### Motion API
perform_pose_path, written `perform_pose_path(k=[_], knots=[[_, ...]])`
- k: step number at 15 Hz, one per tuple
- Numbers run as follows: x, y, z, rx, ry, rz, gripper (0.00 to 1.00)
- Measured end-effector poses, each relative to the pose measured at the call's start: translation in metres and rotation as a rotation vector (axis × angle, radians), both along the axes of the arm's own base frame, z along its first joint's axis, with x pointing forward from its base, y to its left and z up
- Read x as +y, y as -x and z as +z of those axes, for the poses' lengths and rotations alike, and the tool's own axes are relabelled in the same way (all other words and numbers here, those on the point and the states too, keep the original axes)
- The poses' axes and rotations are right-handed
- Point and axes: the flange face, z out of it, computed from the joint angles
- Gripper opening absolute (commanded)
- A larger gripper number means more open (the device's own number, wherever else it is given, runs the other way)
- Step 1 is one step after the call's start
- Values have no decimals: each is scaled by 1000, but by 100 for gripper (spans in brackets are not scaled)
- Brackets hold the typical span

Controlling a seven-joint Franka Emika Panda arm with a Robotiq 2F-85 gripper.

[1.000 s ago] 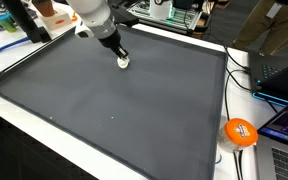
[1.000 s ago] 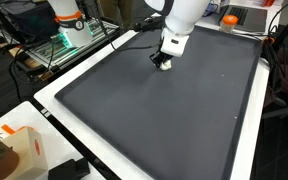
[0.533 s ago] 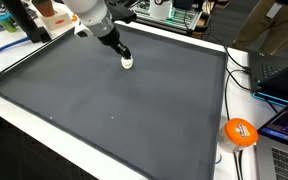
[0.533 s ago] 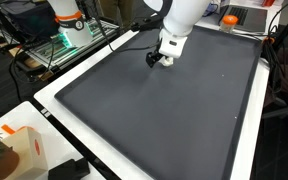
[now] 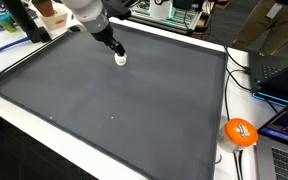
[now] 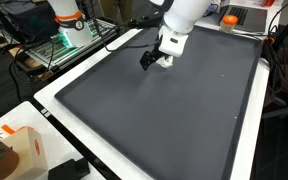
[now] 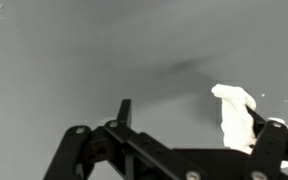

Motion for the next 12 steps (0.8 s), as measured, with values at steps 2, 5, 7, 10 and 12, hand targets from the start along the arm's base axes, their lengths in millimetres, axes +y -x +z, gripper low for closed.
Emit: perform_pose_path(k=[2, 5, 7, 10, 12], knots=[[2, 3, -3, 25, 97, 38, 100], [16, 8, -10, 61, 192, 90, 100], [29, 9, -13, 67, 185, 107, 100], [45, 7, -13, 69, 127, 89, 100], [51, 4, -13, 67, 89, 73, 100]])
